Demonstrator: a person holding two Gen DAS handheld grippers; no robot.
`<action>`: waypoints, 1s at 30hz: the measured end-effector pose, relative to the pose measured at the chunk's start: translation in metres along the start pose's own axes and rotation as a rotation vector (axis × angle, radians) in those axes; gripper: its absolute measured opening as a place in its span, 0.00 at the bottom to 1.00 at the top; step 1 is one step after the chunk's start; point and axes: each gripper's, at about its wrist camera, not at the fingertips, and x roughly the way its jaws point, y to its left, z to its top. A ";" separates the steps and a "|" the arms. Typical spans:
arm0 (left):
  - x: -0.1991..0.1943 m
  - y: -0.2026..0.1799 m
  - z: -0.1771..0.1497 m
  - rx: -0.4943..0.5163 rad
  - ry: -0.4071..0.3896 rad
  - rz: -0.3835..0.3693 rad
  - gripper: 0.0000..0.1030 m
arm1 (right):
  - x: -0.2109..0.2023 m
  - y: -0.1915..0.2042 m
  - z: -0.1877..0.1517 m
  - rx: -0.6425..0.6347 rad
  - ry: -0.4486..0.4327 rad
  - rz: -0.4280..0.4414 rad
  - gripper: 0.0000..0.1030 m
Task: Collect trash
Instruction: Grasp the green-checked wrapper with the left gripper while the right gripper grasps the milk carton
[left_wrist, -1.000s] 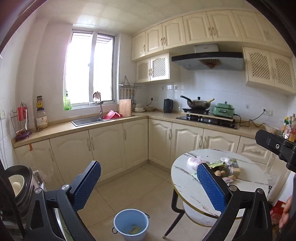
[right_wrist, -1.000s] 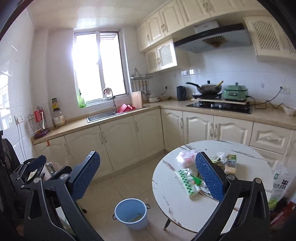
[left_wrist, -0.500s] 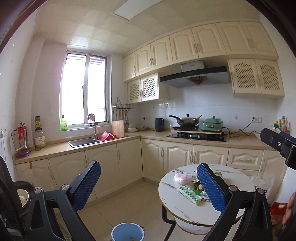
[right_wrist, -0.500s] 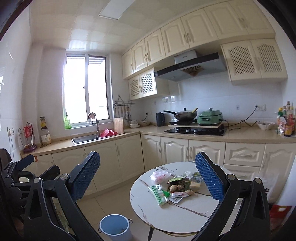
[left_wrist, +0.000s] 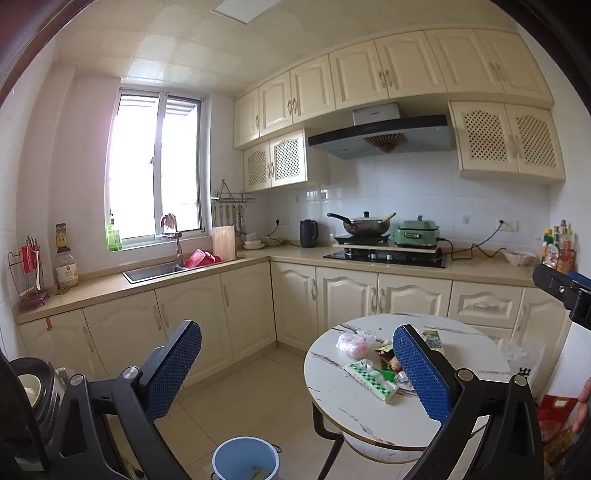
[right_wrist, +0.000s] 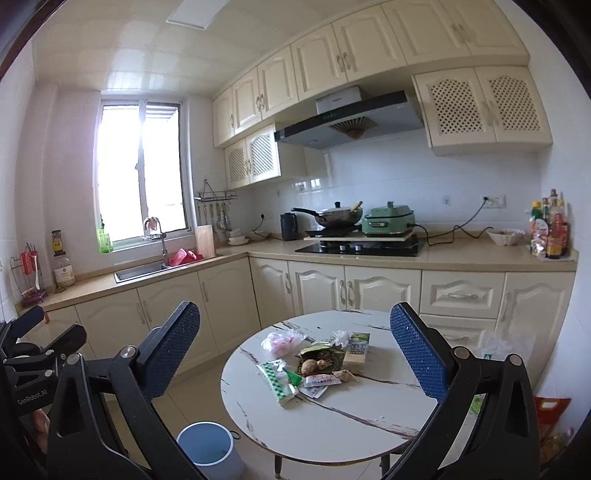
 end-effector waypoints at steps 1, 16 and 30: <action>0.014 -0.002 0.003 0.000 0.016 -0.004 0.99 | 0.008 -0.008 -0.005 0.007 0.018 -0.014 1.00; 0.253 -0.074 0.011 0.038 0.406 -0.105 0.99 | 0.152 -0.098 -0.088 0.049 0.368 -0.144 1.00; 0.440 -0.131 -0.023 0.082 0.663 -0.136 0.97 | 0.249 -0.139 -0.130 0.058 0.539 -0.141 1.00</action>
